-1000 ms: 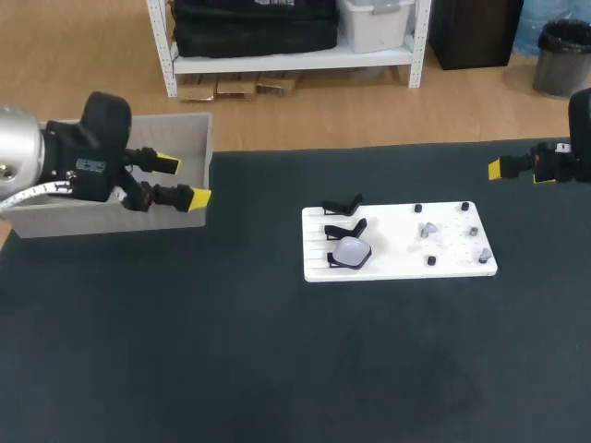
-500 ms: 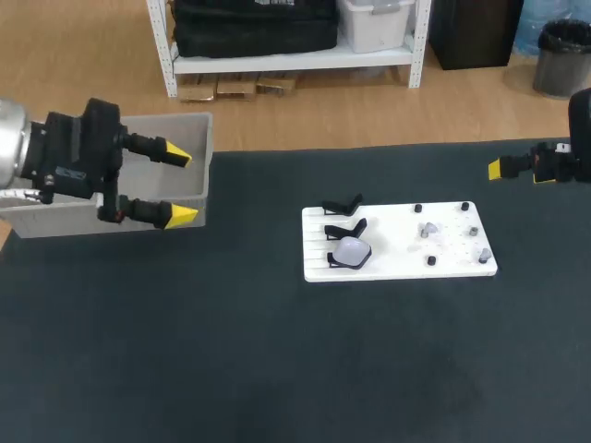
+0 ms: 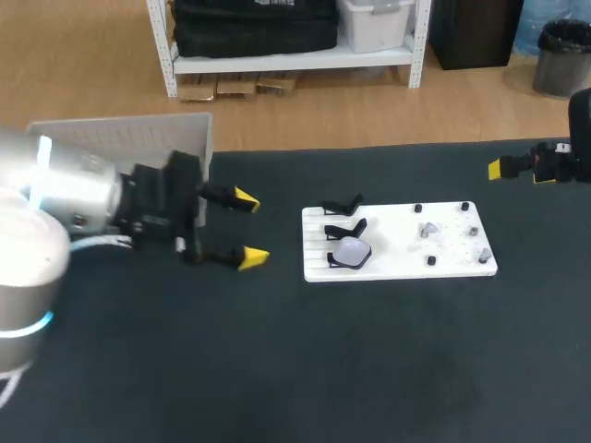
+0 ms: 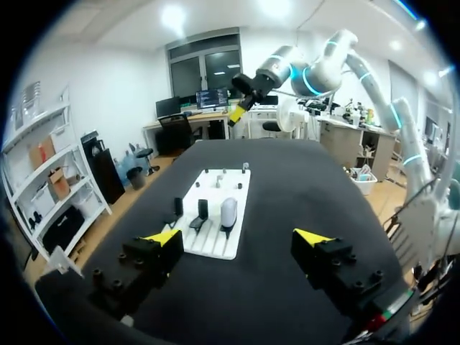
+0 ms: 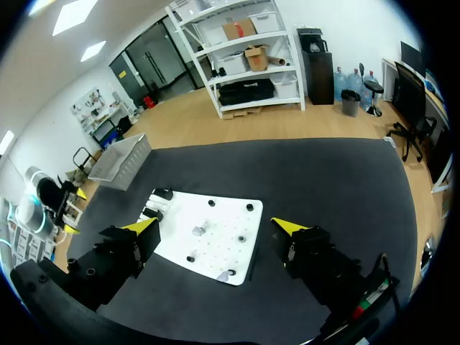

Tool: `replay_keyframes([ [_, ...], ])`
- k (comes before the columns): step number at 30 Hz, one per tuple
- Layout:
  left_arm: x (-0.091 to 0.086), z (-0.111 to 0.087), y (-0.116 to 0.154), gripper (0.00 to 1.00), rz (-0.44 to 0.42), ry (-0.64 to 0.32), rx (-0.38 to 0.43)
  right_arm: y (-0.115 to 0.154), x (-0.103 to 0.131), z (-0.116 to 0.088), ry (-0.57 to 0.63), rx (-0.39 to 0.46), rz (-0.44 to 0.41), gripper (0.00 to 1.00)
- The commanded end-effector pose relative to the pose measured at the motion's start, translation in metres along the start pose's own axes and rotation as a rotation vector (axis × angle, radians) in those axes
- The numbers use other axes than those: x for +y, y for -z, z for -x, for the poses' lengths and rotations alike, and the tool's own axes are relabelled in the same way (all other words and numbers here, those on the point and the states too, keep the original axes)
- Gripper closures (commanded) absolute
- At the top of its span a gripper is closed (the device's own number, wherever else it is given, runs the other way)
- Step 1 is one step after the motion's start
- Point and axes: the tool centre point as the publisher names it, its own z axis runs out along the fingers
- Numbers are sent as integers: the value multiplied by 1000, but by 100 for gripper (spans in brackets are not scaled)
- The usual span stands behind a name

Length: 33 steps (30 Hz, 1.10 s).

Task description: Pick up each earbud case from the left stands, insert the matching earbuds, close the lid, and place the case in the box.

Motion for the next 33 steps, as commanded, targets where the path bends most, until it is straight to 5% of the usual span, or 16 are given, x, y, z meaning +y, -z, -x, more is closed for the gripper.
replay_keyframes([
  [1,5,-8,-72,0,6,9,-7,0,-1,0,1,1,5,0],
  [3,7,-12,-88,0,20,25,-5,0,-1,0,1,1,5,0],
  [18,7,-12,-88,0,20,25,-5,0,-1,0,1,1,5,0],
  [33,18,-15,-140,0,-92,35,44,0,-1,0,1,1,5,0],
])
